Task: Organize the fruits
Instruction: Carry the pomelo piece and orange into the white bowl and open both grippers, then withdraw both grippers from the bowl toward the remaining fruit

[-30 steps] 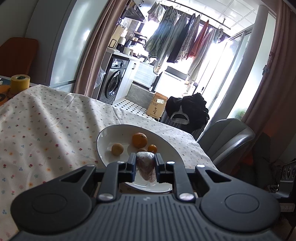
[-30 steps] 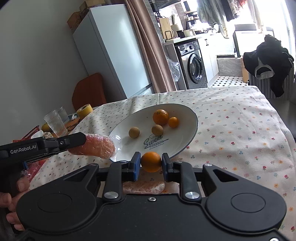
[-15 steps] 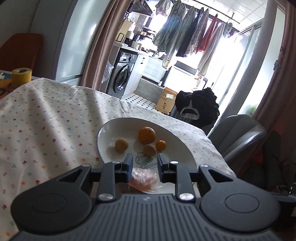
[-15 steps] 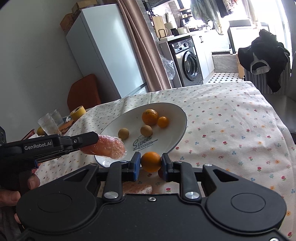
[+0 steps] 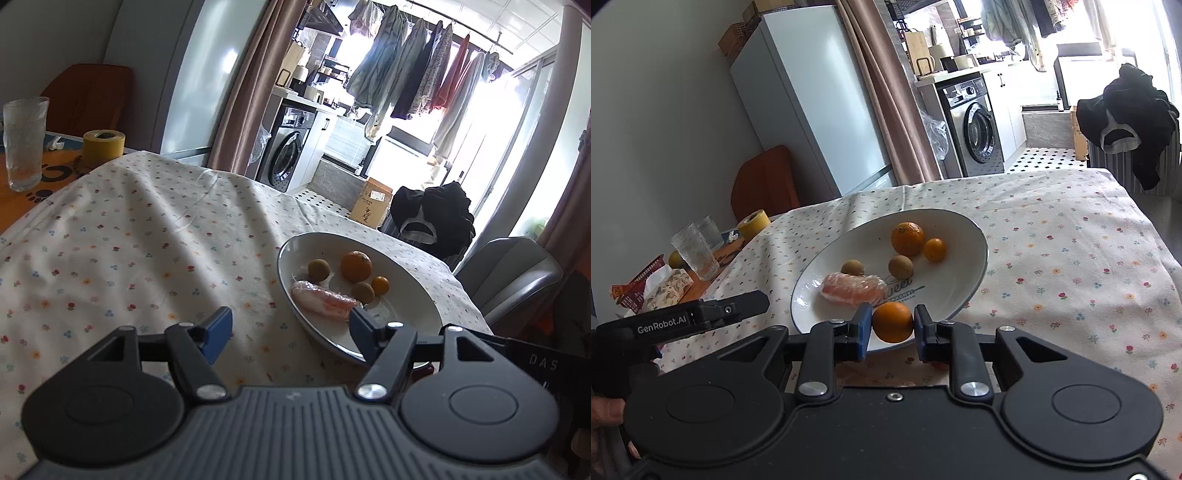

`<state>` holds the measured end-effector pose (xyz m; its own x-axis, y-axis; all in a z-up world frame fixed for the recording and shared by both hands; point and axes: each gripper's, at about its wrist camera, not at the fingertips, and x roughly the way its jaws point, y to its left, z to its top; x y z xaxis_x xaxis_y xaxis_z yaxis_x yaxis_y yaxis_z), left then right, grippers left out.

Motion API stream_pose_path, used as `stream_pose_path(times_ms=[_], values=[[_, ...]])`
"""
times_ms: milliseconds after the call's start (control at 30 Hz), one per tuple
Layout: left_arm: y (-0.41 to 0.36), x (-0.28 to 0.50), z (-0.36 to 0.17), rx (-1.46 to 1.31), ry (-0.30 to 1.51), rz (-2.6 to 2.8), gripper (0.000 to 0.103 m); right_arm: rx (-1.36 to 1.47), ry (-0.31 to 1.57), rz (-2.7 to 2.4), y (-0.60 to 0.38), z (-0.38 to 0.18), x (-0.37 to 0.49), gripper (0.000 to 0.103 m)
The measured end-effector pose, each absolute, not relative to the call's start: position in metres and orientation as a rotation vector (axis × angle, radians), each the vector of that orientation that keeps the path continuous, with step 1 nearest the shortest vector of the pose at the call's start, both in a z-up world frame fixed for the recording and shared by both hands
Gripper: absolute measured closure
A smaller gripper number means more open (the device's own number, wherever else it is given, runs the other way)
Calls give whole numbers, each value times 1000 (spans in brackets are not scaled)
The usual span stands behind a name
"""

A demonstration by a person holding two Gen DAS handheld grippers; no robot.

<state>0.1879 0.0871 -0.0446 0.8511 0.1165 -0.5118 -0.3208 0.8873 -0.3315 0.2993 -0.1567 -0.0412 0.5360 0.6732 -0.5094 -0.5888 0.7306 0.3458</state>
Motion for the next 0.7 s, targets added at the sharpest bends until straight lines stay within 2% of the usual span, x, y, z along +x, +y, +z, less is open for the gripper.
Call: stream_pose_path(times_ms=[467,600,700], values=[[89,163,-42,-430,508,250,23,104,617,779,-131,-20,295,79],[86,159,-42,-421,511,250,15,95,601,740,-128,-17,294,54],[84,156,-44,-423,519,250,12,94,606,739,-129,-19,290,53]])
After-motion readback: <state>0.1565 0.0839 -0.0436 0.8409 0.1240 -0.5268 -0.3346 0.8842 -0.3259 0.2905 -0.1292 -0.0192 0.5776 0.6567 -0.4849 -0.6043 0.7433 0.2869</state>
